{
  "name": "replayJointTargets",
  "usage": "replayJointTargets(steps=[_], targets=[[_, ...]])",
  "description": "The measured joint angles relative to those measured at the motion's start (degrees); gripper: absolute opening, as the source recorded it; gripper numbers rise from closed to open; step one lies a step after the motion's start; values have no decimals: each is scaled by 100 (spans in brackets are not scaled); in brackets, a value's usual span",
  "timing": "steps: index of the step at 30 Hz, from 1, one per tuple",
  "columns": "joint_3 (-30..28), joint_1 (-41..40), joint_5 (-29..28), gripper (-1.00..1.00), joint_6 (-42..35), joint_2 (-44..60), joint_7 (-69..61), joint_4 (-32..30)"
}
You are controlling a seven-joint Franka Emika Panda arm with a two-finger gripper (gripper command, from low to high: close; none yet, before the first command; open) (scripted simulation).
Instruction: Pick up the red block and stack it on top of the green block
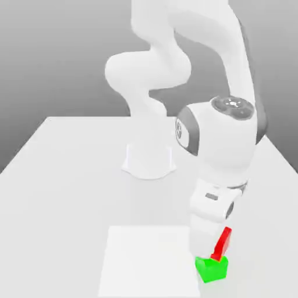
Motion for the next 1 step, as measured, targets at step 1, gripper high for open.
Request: replayJointTargets(steps=[1], targets=[[0, 0, 0, 100, 0, 0, 0, 0]])
